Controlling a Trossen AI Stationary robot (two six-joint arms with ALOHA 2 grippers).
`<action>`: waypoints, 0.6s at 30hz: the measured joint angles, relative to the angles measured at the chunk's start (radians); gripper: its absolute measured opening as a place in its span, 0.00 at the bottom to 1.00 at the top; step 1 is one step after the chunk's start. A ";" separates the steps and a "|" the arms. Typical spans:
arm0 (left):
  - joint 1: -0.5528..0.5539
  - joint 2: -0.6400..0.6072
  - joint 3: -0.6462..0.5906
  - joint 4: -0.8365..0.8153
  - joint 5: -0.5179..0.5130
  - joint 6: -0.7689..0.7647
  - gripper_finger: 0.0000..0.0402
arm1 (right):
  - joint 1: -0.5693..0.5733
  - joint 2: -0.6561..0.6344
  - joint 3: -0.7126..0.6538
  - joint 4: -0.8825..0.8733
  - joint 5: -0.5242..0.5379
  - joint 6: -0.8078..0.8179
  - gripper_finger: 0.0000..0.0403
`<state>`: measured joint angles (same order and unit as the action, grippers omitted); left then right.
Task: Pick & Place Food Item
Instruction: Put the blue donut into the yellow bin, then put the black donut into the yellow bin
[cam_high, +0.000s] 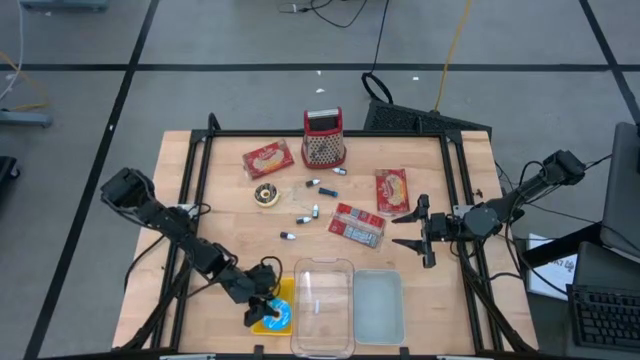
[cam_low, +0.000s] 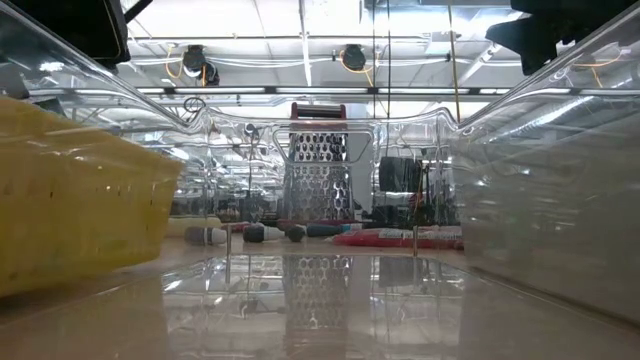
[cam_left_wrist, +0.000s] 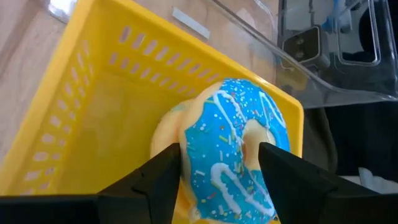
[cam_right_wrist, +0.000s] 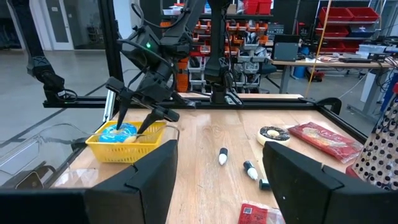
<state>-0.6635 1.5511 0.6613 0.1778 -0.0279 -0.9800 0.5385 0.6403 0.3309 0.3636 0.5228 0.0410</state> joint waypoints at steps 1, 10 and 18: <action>0.004 -0.002 0.000 -0.001 0.003 0.010 0.53 | 0.000 0.000 0.000 -0.002 0.000 0.000 0.56; 0.055 -0.031 0.000 -0.004 0.004 0.058 0.48 | 0.000 0.000 0.000 -0.003 0.000 0.000 0.56; 0.081 -0.134 0.000 0.011 0.001 0.167 0.46 | 0.000 0.000 0.000 -0.004 0.000 0.000 0.56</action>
<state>-0.5828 1.4171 0.6617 0.1891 -0.0268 -0.8126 0.5385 0.6399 0.3305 0.3600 0.5228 0.0408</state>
